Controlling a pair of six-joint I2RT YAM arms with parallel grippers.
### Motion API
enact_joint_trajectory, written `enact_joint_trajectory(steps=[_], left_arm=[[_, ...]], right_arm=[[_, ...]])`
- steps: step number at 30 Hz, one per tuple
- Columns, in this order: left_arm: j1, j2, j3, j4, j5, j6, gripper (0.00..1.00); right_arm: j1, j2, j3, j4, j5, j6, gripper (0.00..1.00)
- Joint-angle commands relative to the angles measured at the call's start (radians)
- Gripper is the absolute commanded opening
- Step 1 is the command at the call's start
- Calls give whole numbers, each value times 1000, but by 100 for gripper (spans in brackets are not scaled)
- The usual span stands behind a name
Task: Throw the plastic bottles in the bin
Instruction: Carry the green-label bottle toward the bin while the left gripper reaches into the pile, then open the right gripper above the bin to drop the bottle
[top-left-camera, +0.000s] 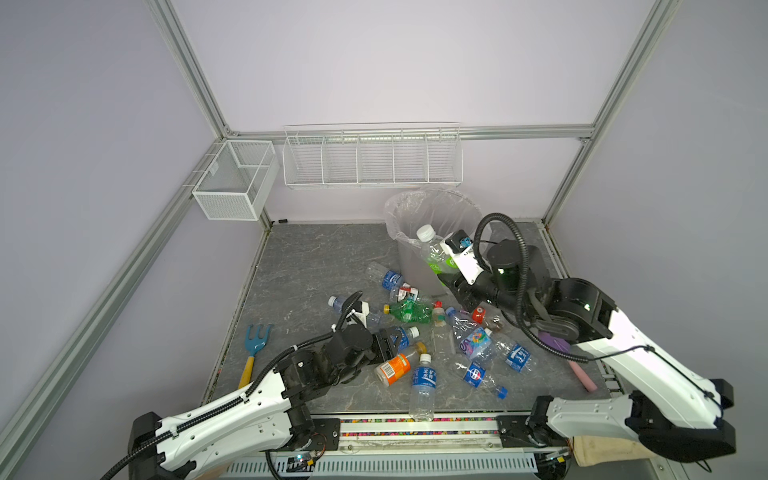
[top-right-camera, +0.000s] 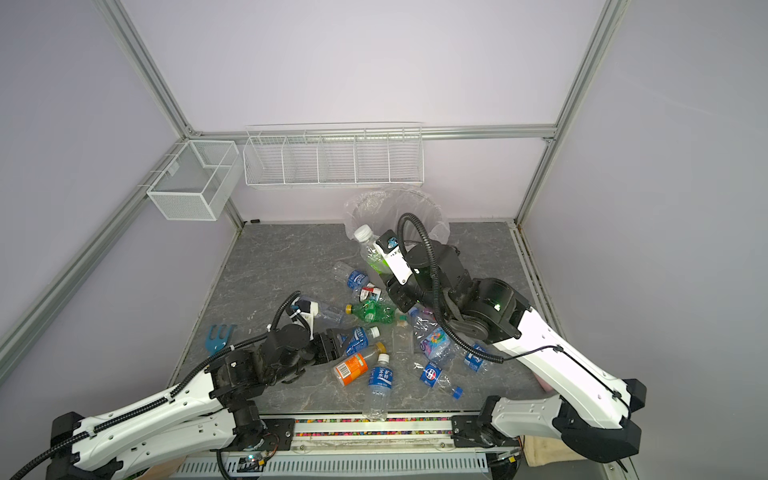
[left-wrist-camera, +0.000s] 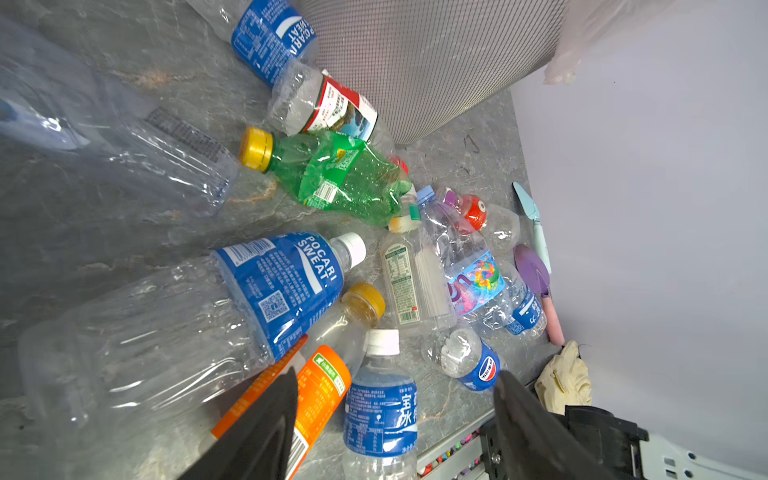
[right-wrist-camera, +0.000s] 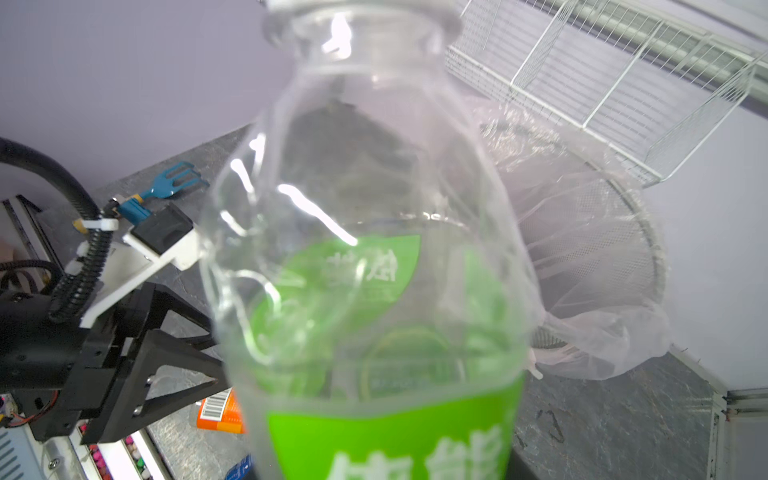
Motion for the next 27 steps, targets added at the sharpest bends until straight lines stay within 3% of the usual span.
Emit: enact_joint_trajectory(steps=[1,9,13,18,22,23,24,25,26,27], left_arm=[[21,-17,42,-39,-36,37,74],[72,-51,81,-86,-51,73,73],[83,-53,91,-102,-62,85,73],[83,-52,106,-121,-67,95,73],[83,-84,109,-122,-62,93,73],[83,-85,108,-124,-61,92,72],[83,-88,110,-125,-60,92,72],[83,-93,113,-132,-57,91,72],[83,-100,115,-143,-55,92,72],[83,-109,117,-158,-57,90,72]], right_arm=[[-9,-9,64,-11,33,-57,39],[-18,19,220,15,71,-128,40],[-74,93,319,12,48,-140,40],[-261,247,445,11,-111,-78,40],[-457,510,567,-66,-352,28,41],[-488,591,623,-120,-377,39,44],[-512,690,728,-236,-357,45,58],[-527,769,879,-367,-349,47,80],[-526,796,987,-443,-325,59,91],[-508,777,1045,-462,-295,66,89]])
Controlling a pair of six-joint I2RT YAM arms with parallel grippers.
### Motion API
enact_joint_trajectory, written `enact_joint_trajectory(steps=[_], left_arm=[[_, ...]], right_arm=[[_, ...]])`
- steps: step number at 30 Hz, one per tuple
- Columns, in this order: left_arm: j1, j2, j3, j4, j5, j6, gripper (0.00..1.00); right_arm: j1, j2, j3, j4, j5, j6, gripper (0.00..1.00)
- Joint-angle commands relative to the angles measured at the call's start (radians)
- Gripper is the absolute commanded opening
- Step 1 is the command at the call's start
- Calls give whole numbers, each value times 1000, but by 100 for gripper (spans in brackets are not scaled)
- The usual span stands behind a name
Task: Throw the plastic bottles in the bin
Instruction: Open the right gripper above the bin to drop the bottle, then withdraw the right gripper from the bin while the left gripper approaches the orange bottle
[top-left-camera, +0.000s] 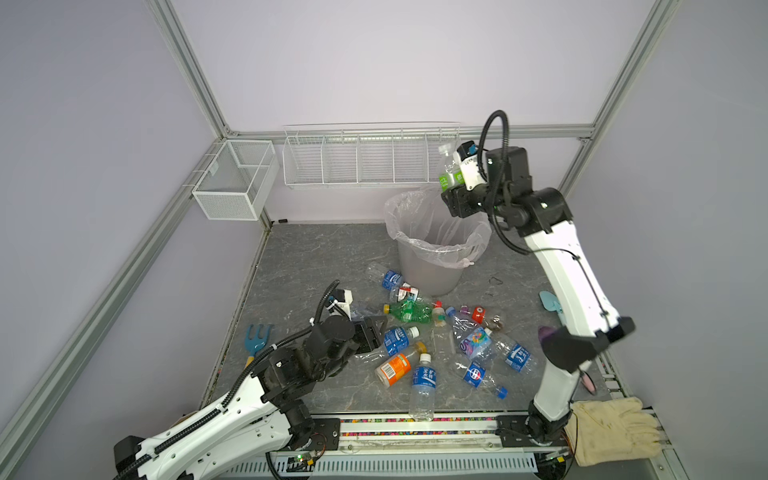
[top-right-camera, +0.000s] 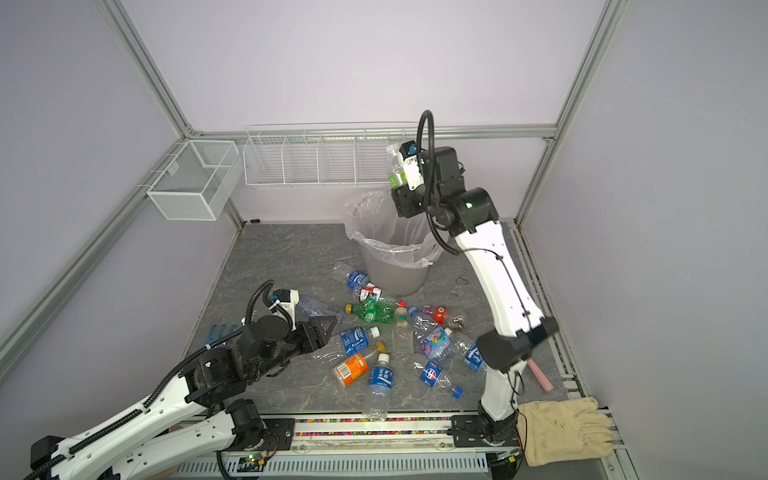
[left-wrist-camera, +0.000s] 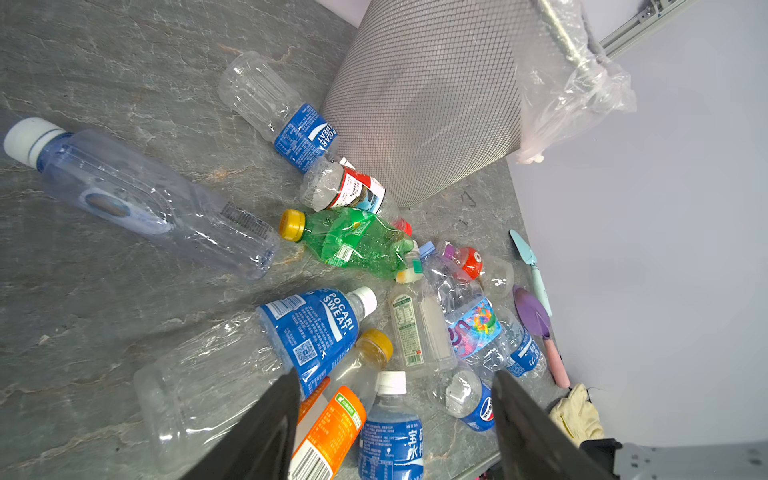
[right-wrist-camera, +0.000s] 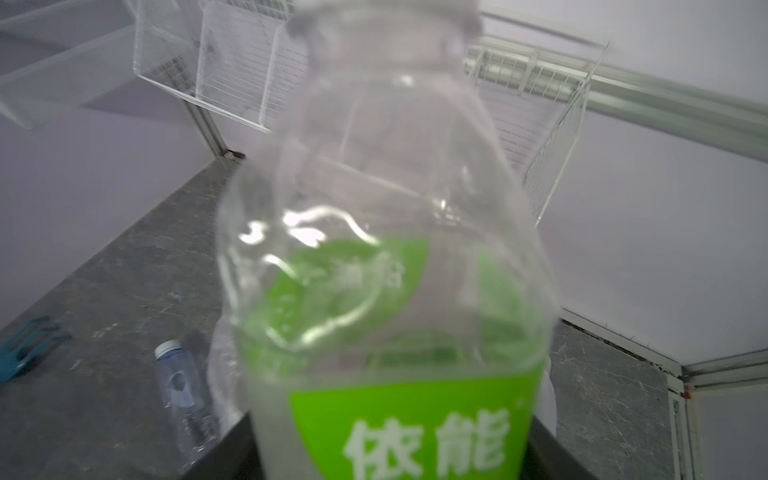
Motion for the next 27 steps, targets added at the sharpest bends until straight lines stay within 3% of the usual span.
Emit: enact_joint_trajectory(steps=[1,3,5,8,16,27], left_arm=[[4,-34,25,-55,-18,-1,71],[4,-51,15,-57,-20,-3,71],[4,-43,24,-74,-21,5,71],[0,-7,54,-105,-18,27,71],[-101,149,125,-158,-46,61,71],[-166,300,96,-153,66,105,73]], right_arm=[[36,-58,132,-204,15,47,89],[97,-228,-38,-5,110,11,89],[113,-325,-134,96,106,8,89],[117,-358,-142,34,129,16,89],[122,-540,-416,138,141,39,88],[123,-719,-678,190,72,71,88]])
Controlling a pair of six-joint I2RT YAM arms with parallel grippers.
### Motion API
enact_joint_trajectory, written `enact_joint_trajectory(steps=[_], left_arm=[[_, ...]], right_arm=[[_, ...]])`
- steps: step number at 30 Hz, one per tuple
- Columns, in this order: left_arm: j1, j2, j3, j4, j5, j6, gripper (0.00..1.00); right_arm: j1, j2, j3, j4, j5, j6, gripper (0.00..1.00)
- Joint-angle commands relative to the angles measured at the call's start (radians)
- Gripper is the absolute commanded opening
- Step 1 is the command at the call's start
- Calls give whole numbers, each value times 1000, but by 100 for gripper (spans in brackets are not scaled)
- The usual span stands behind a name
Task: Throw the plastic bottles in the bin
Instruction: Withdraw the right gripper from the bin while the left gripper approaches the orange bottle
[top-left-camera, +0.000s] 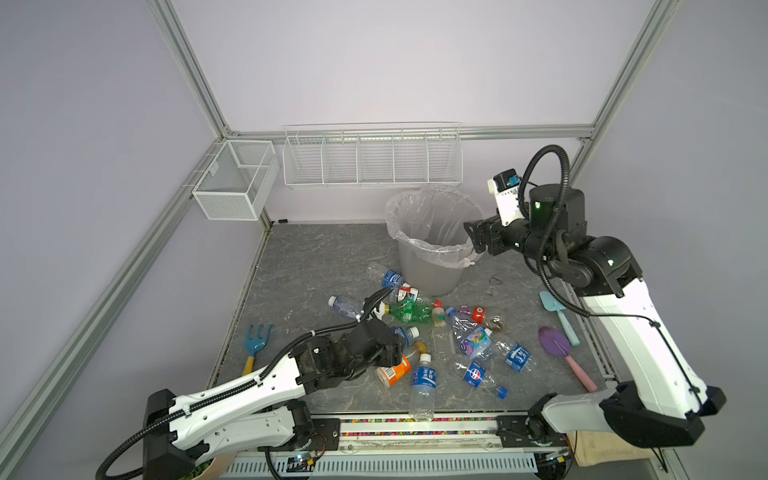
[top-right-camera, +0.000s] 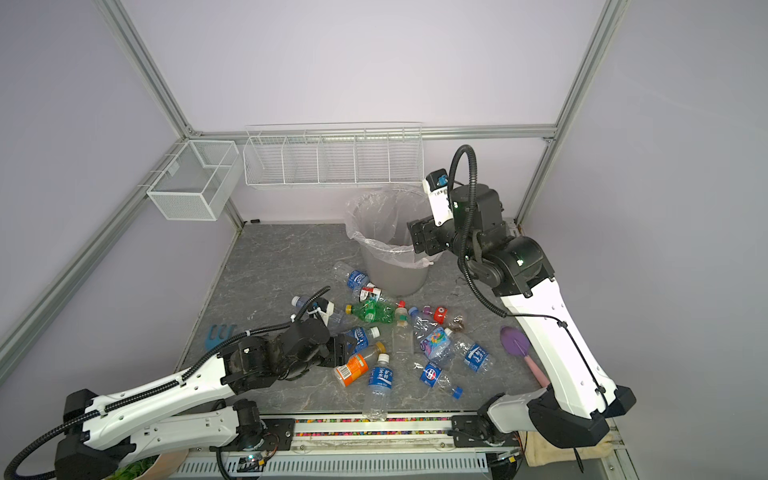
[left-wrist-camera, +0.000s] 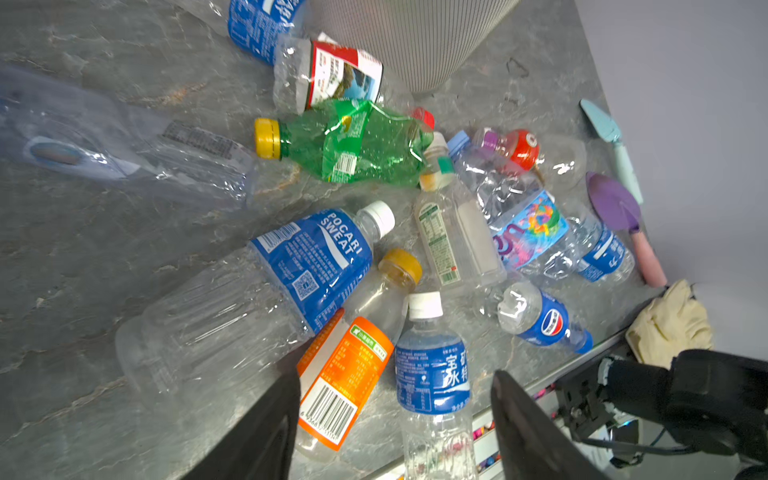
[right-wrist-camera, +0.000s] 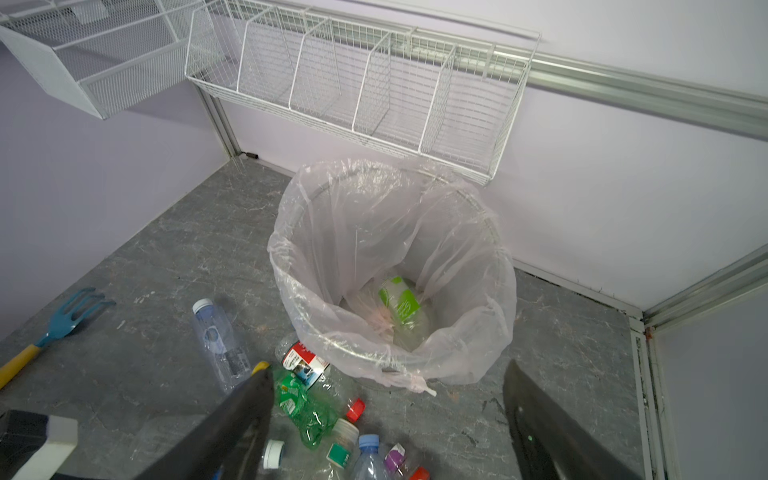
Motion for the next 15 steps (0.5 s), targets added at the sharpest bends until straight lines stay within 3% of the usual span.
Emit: enact_joint_trajectory(steps=[1,8,15], left_arm=[[-4,34,-19,-3,57,48,73],[-4,132,-67,78,107,82,73],[-2,292,-14,23,131,80,73]], right_arm=[[2,-90,-56,57,-63,16,88],[5,-151,-173,80,-121,17,89],[5,-191,-245,81,-134,15,88]])
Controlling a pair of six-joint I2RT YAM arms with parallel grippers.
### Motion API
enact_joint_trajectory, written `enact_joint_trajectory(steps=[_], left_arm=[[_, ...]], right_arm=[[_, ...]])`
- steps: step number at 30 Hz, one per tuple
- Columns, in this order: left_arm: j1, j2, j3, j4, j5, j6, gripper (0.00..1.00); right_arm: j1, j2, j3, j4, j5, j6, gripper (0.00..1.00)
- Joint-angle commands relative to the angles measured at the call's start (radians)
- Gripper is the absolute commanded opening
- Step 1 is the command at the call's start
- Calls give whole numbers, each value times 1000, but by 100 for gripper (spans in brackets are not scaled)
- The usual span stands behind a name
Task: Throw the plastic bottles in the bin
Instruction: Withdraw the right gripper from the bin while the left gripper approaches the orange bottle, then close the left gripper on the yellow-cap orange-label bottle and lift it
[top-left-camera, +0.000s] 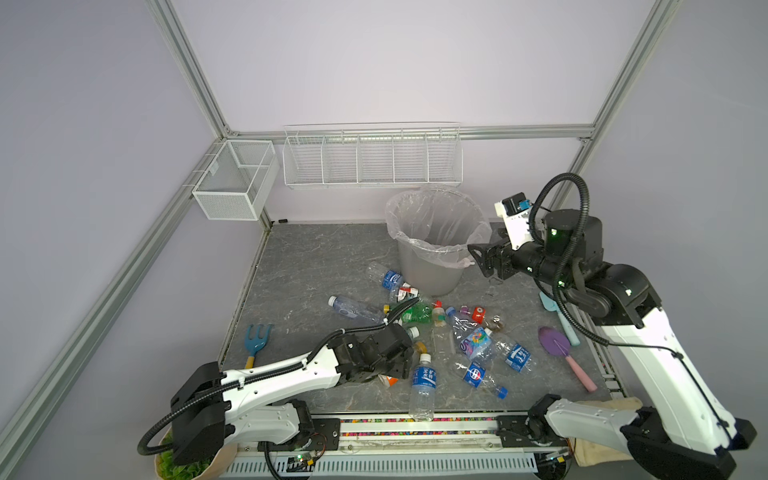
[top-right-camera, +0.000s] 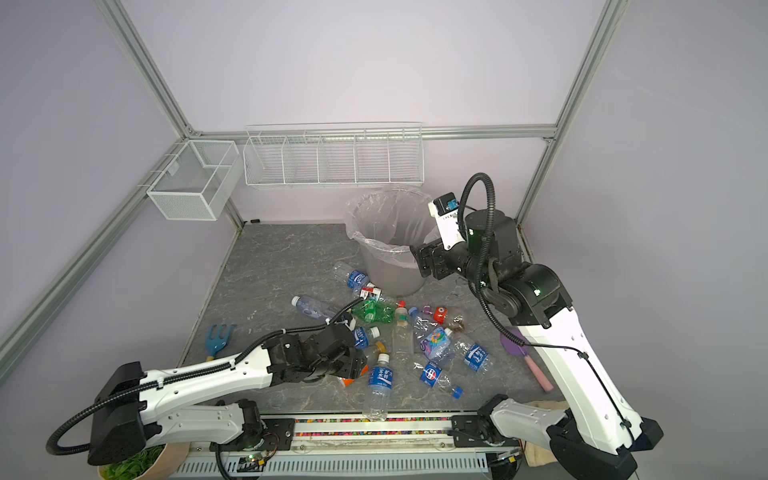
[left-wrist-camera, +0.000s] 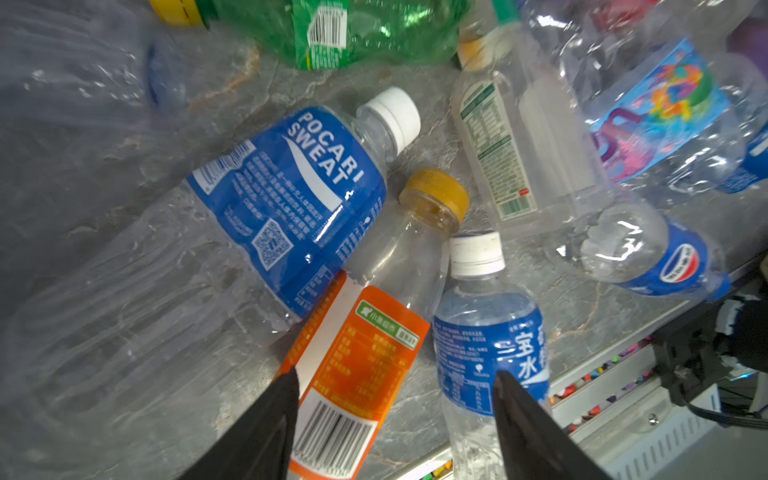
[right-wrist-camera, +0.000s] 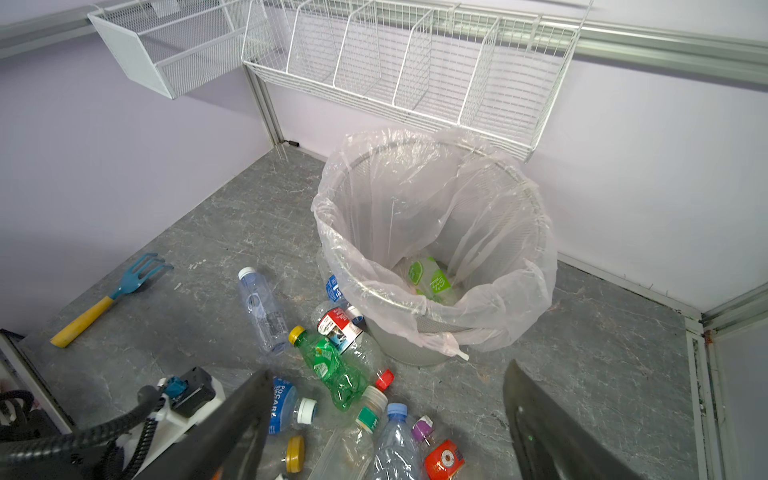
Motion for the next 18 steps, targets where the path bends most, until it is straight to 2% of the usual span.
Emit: enact_joint_trajectory(steps=[1,18], left_arm=[[-2,72,59,-62,13,16,72],[1,316,133,-101,43,74,70]], right_arm=[[4,-34,-37,30,-21,11,88],[1,-101,-126,48,14,-1,89]])
